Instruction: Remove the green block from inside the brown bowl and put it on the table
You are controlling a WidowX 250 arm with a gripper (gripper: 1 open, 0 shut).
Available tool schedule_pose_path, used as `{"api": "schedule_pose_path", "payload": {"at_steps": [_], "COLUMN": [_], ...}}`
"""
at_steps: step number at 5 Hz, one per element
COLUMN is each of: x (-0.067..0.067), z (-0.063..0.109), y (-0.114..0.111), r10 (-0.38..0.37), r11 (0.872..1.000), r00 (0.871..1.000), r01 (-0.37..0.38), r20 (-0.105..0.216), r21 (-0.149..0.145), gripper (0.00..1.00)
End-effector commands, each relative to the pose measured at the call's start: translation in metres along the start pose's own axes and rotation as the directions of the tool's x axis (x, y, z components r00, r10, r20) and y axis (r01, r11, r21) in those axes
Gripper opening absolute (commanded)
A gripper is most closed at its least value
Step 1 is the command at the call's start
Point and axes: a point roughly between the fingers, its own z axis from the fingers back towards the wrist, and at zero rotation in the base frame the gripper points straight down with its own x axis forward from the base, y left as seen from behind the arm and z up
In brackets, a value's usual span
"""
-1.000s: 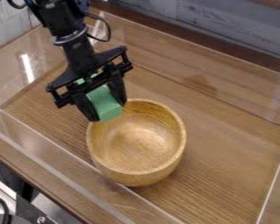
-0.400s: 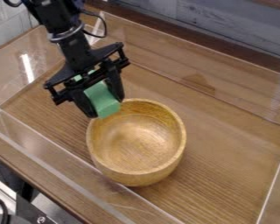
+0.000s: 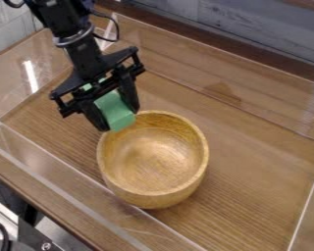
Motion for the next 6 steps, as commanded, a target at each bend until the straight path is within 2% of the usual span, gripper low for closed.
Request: {"api": "schedule_pose_path", "payload": {"at_steps": [1, 6], "x": [0.0066, 0.0098], "z": [0.0084, 0.0037], "y": [-0.0055, -0.0047], "r10": [0.007, 0.034], "r11": [0.999, 0.999], "r00": [0.999, 0.999], "r01": [-0.006, -0.032], "r20": [0.034, 0.039], "r21": [-0.031, -0.037], "gripper": [0.0, 0.0]}}
